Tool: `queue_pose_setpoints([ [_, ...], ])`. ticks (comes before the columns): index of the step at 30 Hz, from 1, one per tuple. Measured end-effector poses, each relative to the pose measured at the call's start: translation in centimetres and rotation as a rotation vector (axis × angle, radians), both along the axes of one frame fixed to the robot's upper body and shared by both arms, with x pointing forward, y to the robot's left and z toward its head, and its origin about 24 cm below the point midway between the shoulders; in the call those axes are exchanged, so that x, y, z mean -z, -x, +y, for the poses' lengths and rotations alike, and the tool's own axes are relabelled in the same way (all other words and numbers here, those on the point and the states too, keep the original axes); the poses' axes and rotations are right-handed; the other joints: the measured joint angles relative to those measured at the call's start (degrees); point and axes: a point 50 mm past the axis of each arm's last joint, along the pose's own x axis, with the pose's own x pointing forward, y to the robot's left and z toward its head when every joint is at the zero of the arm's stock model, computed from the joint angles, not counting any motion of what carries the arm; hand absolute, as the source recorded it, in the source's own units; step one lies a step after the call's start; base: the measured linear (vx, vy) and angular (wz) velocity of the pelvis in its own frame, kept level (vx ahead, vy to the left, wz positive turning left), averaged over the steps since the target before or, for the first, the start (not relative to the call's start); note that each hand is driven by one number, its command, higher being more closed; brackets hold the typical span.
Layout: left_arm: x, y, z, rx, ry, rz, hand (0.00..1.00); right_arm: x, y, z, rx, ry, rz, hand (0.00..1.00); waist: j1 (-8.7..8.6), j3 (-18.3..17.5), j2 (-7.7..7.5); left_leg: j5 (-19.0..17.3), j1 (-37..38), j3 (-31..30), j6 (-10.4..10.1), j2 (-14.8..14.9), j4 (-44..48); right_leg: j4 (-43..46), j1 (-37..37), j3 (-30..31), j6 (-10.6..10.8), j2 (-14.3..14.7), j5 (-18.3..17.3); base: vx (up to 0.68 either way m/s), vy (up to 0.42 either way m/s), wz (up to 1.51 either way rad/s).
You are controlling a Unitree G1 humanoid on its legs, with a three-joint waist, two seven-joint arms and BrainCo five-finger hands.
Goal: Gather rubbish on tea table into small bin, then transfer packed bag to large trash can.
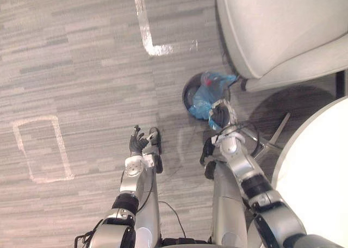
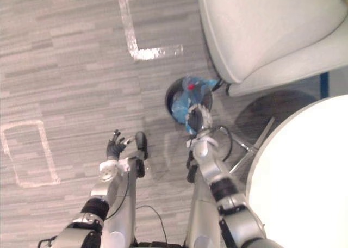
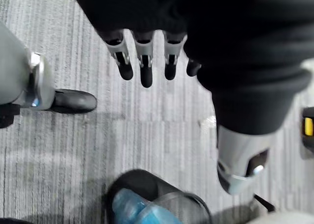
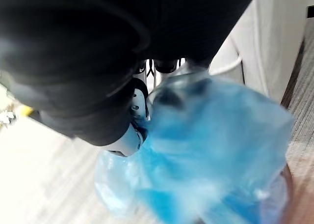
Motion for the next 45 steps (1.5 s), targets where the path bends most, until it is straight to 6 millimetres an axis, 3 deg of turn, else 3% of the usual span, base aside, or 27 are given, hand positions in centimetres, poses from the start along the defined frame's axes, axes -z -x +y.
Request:
queue_pose_setpoints([
  [6, 4.0, 3.4, 1.2, 0.045, -0.098, 0.183, 0.0, 3.6, 2.9, 1.1, -0.047, -0.075, 0.118, 1.0, -0.23, -4.4, -3.14, 0.9, 12.1, 0.9, -1.2, -0.5, -7.3, -7.0, 11.2, 0.1, 0.7, 1.1, 0.5, 0.09, -0.041, -0.05],
  [11, 6.2, 6.0, 2.0, 0.089, -0.157, 0.297, 0.0, 4.8, 3.7, 0.8, -0.066, -0.07, 0.175, 1.0, -0.76, -7.1, -3.2, 2.7, 19.5, 1.6, -1.5, -1.1, -13.7, -13.4, 18.0, 0.4, 1.1, 2.0, 2.5, 0.12, -0.017, -0.08],
  [16, 6.5, 7.3, 1.5, 0.128, -0.169, 0.294, 0.0, 6.0, 4.7, 0.6, -0.088, -0.081, 0.228, 1.0, -1.33, -11.4, -3.1, 3.5, 24.5, 2.1, -1.7, -2.1, -17.9, -18.4, 23.3, 0.3, 1.8, 2.3, 3.7, 0.11, 0.018, -0.02],
  [22, 3.3, 6.8, 0.5, 0.221, -0.217, 0.112, 0.0, 4.2, 5.7, 0.4, -0.182, -0.106, 0.154, 1.0, -1.54, -15.4, -2.37, 5.8, 31.4, 3.4, -1.7, -3.1, -25.4, -23.9, 28.8, 0.7, 2.4, 2.6, 5.6, 0.05, 0.022, -0.06],
  [28, -1.5, 5.7, 0.5, 0.299, -0.331, -0.137, 0.0, 1.8, 6.3, 0.0, -0.332, -0.156, 0.098, 1.0, -2.01, -18.7, -1.71, 8.4, 37.2, 4.7, -1.7, -3.5, -32.5, -27.6, 32.2, 1.7, 2.8, 3.1, 6.9, 0.02, 0.011, -0.09],
  [37, -4.4, 4.4, -0.1, 0.479, -0.477, -0.271, 0.0, -1.9, 6.8, 0.1, -0.537, -0.246, 0.023, 1.0, -3.69, -21.7, -1.46, 8.4, 39.5, 6.4, -1.7, -3.6, -32.9, -30.5, 34.5, 3.8, 2.7, 3.6, 8.7, 0.01, 0.007, -0.11],
  [45, -6.7, 2.6, -0.3, 0.659, -0.647, -0.36, 0.0, -4.9, 7.1, 0.7, -0.723, -0.321, -0.026, 1.0, -5.03, -23.8, -0.31, 8.6, 40.5, 7.6, -1.9, -3.0, -33.3, -31.2, 34.8, 5.6, 2.5, 4.4, 9.6, -0.06, -0.008, -0.12],
])
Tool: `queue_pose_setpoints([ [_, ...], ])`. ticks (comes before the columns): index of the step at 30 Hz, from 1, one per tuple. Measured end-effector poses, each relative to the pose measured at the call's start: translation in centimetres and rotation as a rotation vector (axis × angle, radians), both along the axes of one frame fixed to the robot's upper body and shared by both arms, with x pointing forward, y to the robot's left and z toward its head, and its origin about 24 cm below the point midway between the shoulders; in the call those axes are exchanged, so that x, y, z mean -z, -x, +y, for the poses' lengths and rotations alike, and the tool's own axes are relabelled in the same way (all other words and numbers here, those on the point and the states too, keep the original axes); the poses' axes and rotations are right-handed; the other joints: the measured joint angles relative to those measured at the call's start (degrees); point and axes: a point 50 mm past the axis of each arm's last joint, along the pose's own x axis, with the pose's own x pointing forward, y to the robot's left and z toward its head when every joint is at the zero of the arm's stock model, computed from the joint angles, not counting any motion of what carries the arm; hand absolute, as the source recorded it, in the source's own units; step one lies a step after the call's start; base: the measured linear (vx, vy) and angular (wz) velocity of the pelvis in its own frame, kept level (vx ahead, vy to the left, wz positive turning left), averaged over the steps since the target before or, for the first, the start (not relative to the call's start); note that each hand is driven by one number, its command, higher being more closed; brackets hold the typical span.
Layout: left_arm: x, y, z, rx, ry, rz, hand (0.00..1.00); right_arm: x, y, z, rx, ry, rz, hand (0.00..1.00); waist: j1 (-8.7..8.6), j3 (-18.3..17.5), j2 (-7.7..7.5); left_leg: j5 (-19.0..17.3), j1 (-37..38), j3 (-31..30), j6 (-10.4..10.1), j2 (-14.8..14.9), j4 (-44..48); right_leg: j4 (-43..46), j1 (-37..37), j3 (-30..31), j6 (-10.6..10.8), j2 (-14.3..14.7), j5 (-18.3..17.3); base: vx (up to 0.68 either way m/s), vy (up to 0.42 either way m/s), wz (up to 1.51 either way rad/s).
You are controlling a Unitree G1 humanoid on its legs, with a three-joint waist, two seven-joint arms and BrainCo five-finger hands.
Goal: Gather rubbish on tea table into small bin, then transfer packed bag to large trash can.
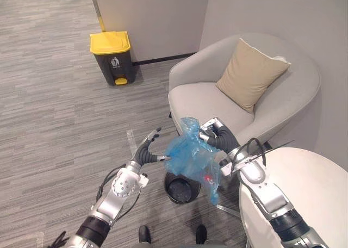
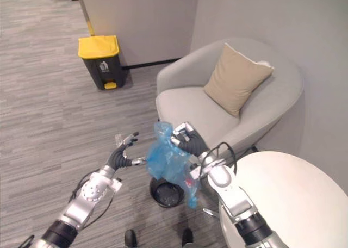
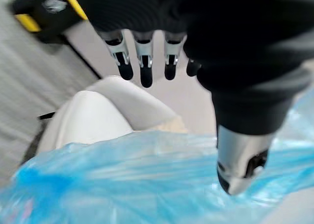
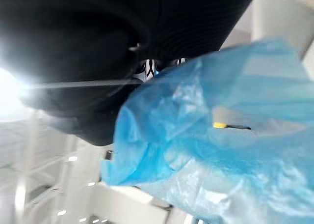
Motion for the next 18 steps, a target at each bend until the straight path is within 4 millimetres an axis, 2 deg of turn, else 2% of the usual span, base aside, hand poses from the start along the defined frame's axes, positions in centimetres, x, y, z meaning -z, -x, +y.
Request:
queue_pose_setpoints([
  [3, -0.7, -0.4, -0.2, 0.051, -0.057, -0.03, 0.0, -1.3, -0.5, 0.4, -0.045, -0.03, -0.034, 1.0, -0.79, -0.1, 0.02, 0.3, 0.1, 0.1, -0.1, 0.1, 0.0, -0.2, 0.0, 0.3, -0.2, 0.2, 0.4, -0.04, -0.006, -0.05],
  [9, -0.5, -0.4, -1.4, 0.095, -0.06, -0.028, 0.0, -1.9, 0.2, 1.7, -0.144, -0.055, -0.039, 1.0, -1.27, -1.3, -0.16, 0.6, 0.0, 0.4, -0.2, 0.0, 0.0, -0.8, 0.0, 0.7, -0.1, 0.3, 1.1, -0.01, -0.001, -0.02],
  [12, -0.3, -0.1, -3.0, 0.119, 0.012, -0.013, 0.0, -1.7, 0.5, 2.6, -0.176, -0.084, -0.022, 1.0, -1.27, -2.0, -0.09, 0.6, 0.0, 0.4, -0.2, 0.0, 0.0, -0.7, 0.0, 0.7, -0.1, 0.3, 1.1, 0.0, 0.0, 0.0],
  [16, 0.2, 0.9, -6.8, 0.209, 0.151, 0.047, 0.0, -1.5, 0.8, 4.3, -0.234, -0.11, -0.007, 1.0, -1.32, -2.1, -0.06, 0.7, 0.2, 0.5, -0.2, 0.1, 0.0, -0.4, -0.2, 1.1, -0.1, 0.3, 0.9, -0.03, 0.003, -0.04],
  [18, 0.3, 1.1, -7.8, 0.228, 0.184, 0.061, 0.0, -1.2, 1.0, 4.7, -0.247, -0.105, 0.004, 1.0, -1.31, -2.2, -0.13, 0.7, 0.2, 0.5, -0.2, 0.1, 0.0, -0.3, -0.3, 1.2, -0.1, 0.3, 0.9, -0.01, 0.001, -0.02],
])
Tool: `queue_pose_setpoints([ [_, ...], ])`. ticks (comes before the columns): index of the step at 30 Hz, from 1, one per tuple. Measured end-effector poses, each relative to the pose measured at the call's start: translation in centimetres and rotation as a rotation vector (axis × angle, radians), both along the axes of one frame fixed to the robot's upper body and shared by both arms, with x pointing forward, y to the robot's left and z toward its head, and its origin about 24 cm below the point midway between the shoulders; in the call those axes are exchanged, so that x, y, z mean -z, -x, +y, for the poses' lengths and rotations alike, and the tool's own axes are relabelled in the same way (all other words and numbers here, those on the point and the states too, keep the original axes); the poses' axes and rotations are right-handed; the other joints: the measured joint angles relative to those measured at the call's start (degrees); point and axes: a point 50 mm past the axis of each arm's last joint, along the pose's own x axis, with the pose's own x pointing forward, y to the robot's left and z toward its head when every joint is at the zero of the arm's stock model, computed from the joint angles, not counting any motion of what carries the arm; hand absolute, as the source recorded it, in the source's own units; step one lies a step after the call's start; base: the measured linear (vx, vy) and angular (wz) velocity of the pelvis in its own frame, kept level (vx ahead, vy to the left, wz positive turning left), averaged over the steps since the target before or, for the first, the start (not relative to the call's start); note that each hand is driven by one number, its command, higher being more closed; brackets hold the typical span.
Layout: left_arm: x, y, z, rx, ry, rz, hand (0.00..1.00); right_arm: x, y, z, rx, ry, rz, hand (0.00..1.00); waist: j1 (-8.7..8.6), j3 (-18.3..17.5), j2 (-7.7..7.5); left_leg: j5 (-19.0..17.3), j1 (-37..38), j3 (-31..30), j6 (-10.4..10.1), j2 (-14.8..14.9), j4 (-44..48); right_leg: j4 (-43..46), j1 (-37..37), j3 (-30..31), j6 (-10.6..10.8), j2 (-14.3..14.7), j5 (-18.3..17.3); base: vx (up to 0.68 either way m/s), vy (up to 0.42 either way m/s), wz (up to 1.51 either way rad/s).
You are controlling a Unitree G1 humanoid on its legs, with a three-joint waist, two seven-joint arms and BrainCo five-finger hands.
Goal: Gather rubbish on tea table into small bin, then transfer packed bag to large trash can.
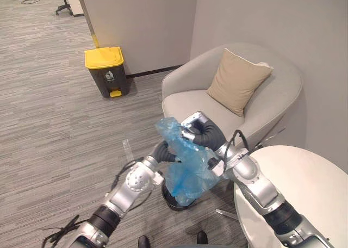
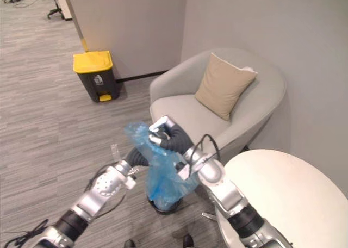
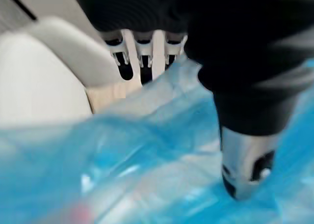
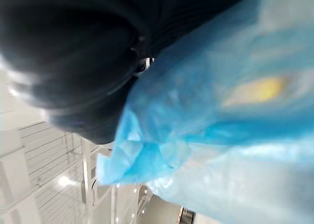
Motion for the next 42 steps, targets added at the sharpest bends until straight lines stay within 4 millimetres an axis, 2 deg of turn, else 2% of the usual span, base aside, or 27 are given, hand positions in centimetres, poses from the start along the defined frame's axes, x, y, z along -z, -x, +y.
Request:
queue_pose_setpoints([
  [8, 1.3, 0.1, -0.6, -0.011, 0.012, 0.068, 0.0, 0.3, 0.2, 1.0, -0.018, -0.009, 0.019, 1.0, -0.13, -0.6, -0.69, 0.2, 0.2, 0.1, 0.0, 0.0, 0.0, 0.3, -0.5, 0.4, 0.0, 0.0, 0.0, -0.01, 0.0, -0.02],
  [9, 1.7, 0.1, -0.7, -0.016, 0.004, 0.079, 1.0, 0.4, 0.4, 1.3, -0.03, -0.009, 0.027, 1.0, -0.12, -0.7, -0.81, 0.2, 0.2, 0.0, 0.0, 0.0, 0.0, 0.3, -0.5, 0.4, 0.0, 0.0, 0.0, 0.0, 0.0, 0.0],
  [17, 4.1, 0.1, -0.9, -0.089, -0.074, 0.144, 1.0, 1.4, 0.3, 2.7, -0.044, -0.025, 0.099, 1.0, -0.11, -1.3, -1.52, 0.2, 0.3, 0.0, 0.0, 0.0, 0.0, 0.3, -0.4, 0.4, 0.0, 0.0, 0.1, 0.0, 0.0, 0.0],
  [26, 4.4, -0.3, -0.4, -0.179, -0.047, 0.161, 1.0, 1.5, 0.3, 3.5, -0.051, -0.061, 0.117, 1.0, -0.1, -1.3, -1.52, 0.2, 0.3, -0.2, 0.0, 0.0, 0.0, 0.3, -0.4, 0.3, 0.0, 0.0, 0.1, 0.0, 0.0, 0.0],
  [32, 5.1, 0.2, 0.4, -0.237, 0.001, 0.213, 1.0, 2.0, 0.2, 3.7, -0.028, -0.044, 0.117, 1.0, -0.2, -1.3, -1.53, 0.2, 0.3, -0.3, 0.0, 0.0, 0.0, 0.3, -0.3, 0.2, 0.0, 0.0, 0.1, 0.0, 0.0, 0.0],
  [33, 5.2, 0.2, 0.6, -0.248, 0.007, 0.222, 1.0, 2.2, 0.2, 3.8, -0.019, -0.041, 0.116, 0.0, -0.21, -1.3, -1.53, 0.2, 0.3, -0.3, 0.0, 0.0, 0.0, 0.3, -0.3, 0.2, 0.0, 0.0, 0.1, 0.0, 0.0, 0.0],
  [37, 5.2, 0.3, 0.6, -0.258, 0.019, 0.235, 1.0, 3.3, 0.0, 3.3, 0.045, -0.002, 0.122, 0.0, -0.16, -1.3, -1.56, 0.2, 0.4, -0.5, 0.0, 0.0, 0.0, 0.3, 0.0, 0.0, 0.1, -0.1, 0.0, 0.0, 0.0, 0.02],
  [39, 4.7, 0.5, 1.1, -0.295, 0.057, 0.22, 1.0, 4.8, 0.0, 2.6, 0.129, 0.039, 0.145, 0.0, -0.13, -1.4, -1.69, 0.2, 0.4, -0.5, 0.0, 0.0, 0.0, 0.3, 0.4, -0.1, 0.2, -0.1, -0.1, 0.0, 0.0, 0.0],
  [42, 4.3, 0.4, 1.5, -0.322, 0.077, 0.204, 1.0, 5.7, 0.0, 2.1, 0.176, 0.101, 0.134, 0.0, -0.12, -1.4, -1.7, 0.2, 0.4, -0.5, 0.0, 0.0, 0.0, 0.3, 0.4, -0.1, 0.4, -0.2, -0.2, 0.0, 0.0, 0.0],
])
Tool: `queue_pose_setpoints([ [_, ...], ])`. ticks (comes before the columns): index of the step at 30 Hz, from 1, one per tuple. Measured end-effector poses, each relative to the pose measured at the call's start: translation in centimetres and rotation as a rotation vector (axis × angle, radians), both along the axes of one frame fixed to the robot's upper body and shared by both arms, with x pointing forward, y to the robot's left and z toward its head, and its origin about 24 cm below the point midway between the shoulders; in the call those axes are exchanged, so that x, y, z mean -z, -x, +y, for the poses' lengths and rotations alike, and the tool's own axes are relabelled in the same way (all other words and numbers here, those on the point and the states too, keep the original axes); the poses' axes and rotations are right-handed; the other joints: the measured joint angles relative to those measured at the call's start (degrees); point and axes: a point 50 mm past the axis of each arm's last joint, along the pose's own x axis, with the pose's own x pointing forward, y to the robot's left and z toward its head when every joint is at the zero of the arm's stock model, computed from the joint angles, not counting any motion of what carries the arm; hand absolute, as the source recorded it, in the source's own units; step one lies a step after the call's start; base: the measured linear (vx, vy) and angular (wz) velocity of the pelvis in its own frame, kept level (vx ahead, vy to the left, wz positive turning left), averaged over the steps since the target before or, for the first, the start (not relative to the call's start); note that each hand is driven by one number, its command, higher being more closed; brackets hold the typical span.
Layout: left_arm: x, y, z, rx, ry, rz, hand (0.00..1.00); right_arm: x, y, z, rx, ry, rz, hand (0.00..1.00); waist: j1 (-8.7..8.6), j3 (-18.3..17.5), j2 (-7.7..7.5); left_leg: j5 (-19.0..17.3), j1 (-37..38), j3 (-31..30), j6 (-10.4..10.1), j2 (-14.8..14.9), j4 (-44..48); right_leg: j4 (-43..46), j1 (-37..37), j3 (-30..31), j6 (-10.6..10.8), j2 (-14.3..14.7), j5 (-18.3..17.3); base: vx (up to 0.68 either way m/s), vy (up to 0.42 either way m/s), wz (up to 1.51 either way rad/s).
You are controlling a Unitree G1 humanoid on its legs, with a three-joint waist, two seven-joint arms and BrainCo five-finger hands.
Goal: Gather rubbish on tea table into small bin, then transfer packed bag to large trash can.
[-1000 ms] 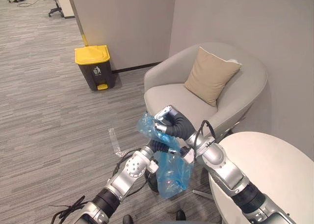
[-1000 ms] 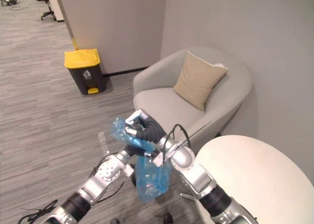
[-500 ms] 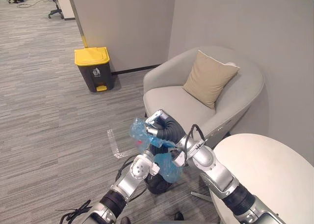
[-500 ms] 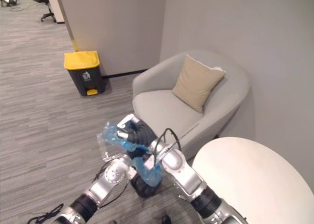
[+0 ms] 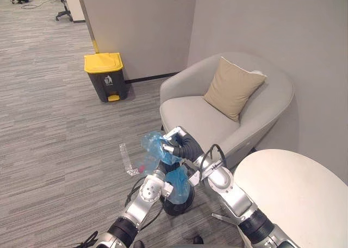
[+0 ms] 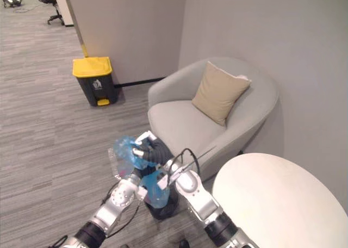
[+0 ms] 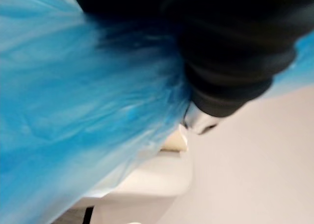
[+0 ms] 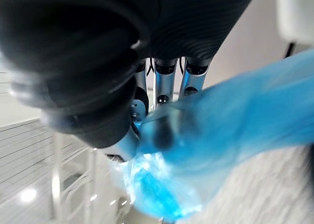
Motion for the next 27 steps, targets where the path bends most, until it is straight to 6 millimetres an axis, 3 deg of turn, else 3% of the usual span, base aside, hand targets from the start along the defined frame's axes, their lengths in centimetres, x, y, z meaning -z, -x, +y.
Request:
queue_pose_setpoints([
  [6, -0.7, 0.2, 0.6, -0.036, 0.03, -0.027, 1.0, 0.6, 0.1, -1.8, 0.164, 0.176, -0.127, 0.0, 0.06, 0.0, -0.14, 0.0, 0.0, -0.1, 0.0, 0.3, 0.0, 0.0, 0.1, -0.1, 0.2, -0.1, -0.2, 0.0, 0.0, 0.0],
  [11, 0.1, 1.0, 2.1, -0.101, 0.034, 0.003, 1.0, 0.9, -0.1, -4.3, 0.345, 0.308, -0.233, 0.0, 0.12, 0.2, -0.41, -0.2, 0.0, -0.2, -0.2, 0.3, 0.0, 0.0, 0.1, -0.2, 0.2, 0.0, -0.3, 0.0, 0.0, 0.0],
  [17, 1.5, 2.8, 3.9, -0.194, 0.049, 0.065, 1.0, 3.1, 1.2, -6.8, 0.511, 0.272, -0.111, 0.0, 0.12, 0.2, -0.35, -0.4, 0.0, -0.2, -0.5, 0.4, 0.0, -0.1, 0.1, -0.3, 0.0, 0.0, -0.4, 0.0, 0.0, 0.0],
  [19, 2.0, 3.4, 4.9, -0.236, 0.045, 0.09, 1.0, 4.4, 1.4, -7.6, 0.562, 0.217, -0.015, 0.0, 0.05, 0.4, -0.31, -0.5, 0.0, -0.3, -0.6, 0.2, 0.0, -0.1, 0.2, -0.4, 0.0, 0.2, -0.5, 0.0, 0.0, 0.03],
  [21, 3.1, 3.9, 6.2, -0.302, 0.052, 0.141, 1.0, 7.7, 1.7, -9.0, 0.628, 0.127, 0.21, 0.0, 0.05, 0.6, -0.07, -0.7, 0.1, -1.1, -0.7, 0.0, 0.0, -0.7, 1.1, -1.3, 0.1, 0.2, -0.6, 0.0, -0.002, 0.17],
  [23, 3.8, 4.1, 7.0, -0.335, 0.05, 0.176, 1.0, 9.8, 2.1, -9.6, 0.643, 0.099, 0.339, 0.0, 0.15, 0.8, 0.15, -0.8, 0.2, -1.3, -0.6, -0.1, 0.0, -1.1, 1.2, -1.6, -0.1, 0.1, -0.8, -0.01, 0.005, 0.11],
  [27, 6.9, 6.4, 9.7, -0.452, 0.043, 0.339, 1.0, 15.6, 4.7, -11.1, 0.664, 0.05, 0.694, 0.0, 0.65, 1.8, 1.3, -1.2, 0.3, -1.4, -0.5, -0.3, 0.0, -1.6, 2.1, -1.8, 0.0, 0.0, -0.9, 0.02, 0.002, 0.03],
])
